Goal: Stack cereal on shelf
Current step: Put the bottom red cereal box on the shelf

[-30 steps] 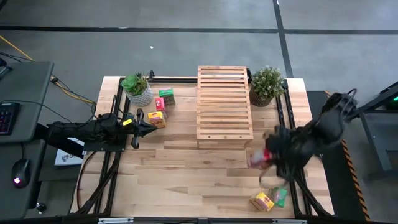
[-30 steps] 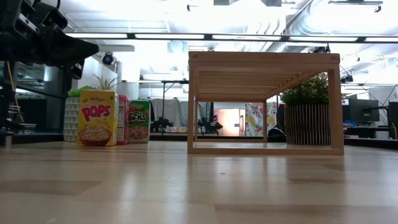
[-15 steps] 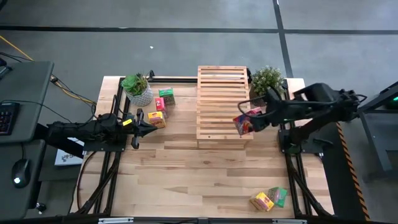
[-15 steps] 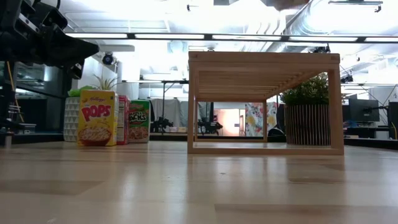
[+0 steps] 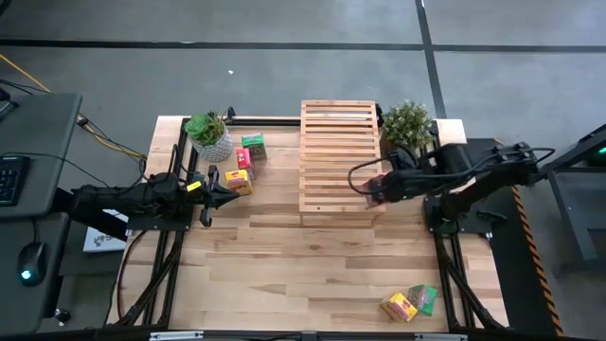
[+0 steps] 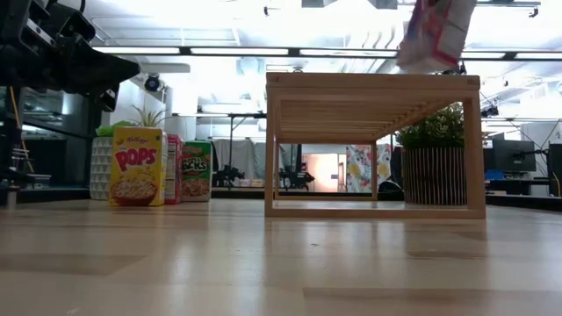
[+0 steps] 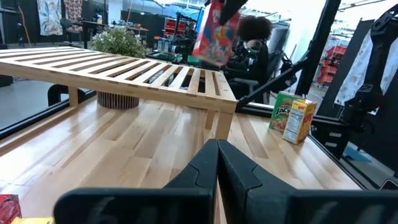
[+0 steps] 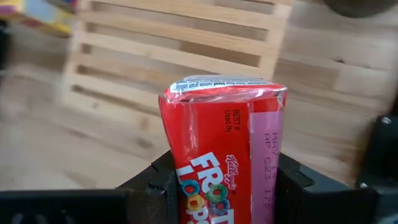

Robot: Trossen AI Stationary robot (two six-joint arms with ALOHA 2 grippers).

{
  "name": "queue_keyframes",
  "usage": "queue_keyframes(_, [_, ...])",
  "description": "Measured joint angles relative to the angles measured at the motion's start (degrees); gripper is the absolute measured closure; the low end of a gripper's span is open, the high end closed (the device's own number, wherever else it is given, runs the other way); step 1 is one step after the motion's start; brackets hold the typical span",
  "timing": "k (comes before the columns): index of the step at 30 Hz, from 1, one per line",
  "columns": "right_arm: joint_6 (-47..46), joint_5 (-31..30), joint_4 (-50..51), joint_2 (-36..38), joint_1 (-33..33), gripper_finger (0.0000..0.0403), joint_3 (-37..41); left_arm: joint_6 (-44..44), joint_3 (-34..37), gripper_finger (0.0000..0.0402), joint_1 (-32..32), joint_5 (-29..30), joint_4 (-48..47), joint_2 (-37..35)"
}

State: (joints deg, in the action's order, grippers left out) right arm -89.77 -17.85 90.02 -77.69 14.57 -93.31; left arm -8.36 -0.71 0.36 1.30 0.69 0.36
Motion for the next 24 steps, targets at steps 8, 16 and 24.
queue_keyframes(8, [-5.34,-1.23,-0.5,0.17,0.04,0.0256,3.38,-0.01,0.0,0.0401,-0.01,-0.02,-0.02,0.01])
queue_keyframes(16, [-5.3,-2.78,-1.84,0.01,0.02,0.0256,3.42,0.0,0.0,0.0401,0.0,0.0,0.0,0.02])
queue_keyframes(24, [-5.21,-1.22,-1.9,0.0,0.0,0.0256,3.42,-0.01,0.0,0.0401,-0.01,0.0,0.0,0.02])
